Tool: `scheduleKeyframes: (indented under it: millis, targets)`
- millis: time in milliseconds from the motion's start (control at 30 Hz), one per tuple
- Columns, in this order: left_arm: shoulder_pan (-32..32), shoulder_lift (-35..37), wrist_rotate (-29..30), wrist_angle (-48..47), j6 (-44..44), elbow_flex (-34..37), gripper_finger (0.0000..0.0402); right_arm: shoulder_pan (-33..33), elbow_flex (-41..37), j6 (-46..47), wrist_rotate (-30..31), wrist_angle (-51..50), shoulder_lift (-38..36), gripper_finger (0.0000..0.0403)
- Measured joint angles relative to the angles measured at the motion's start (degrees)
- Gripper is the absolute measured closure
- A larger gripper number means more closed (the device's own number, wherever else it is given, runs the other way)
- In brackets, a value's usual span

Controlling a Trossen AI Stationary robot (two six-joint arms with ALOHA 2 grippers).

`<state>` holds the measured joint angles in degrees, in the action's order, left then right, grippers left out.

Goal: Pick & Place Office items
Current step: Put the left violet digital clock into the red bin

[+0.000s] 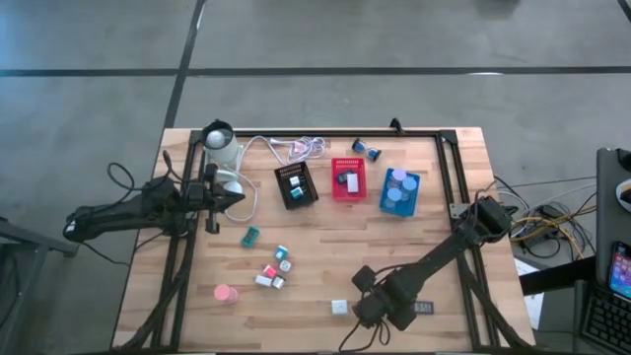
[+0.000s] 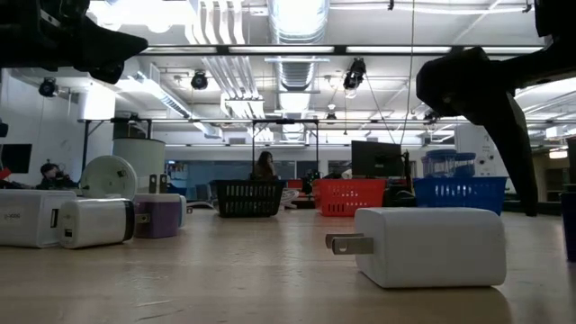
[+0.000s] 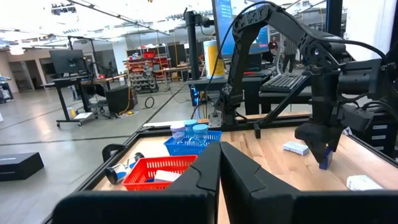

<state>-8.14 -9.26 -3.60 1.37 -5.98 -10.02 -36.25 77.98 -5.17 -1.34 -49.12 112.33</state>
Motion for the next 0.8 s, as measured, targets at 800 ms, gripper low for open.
scheduleKeyframes:
  millis: [800]
  targets:
    - [0.0,0.0,0.0,0.0,0.0,0.0,0.039,0.0,-2.0,-1.5,-0.4,2.9,0.0,0.0089]
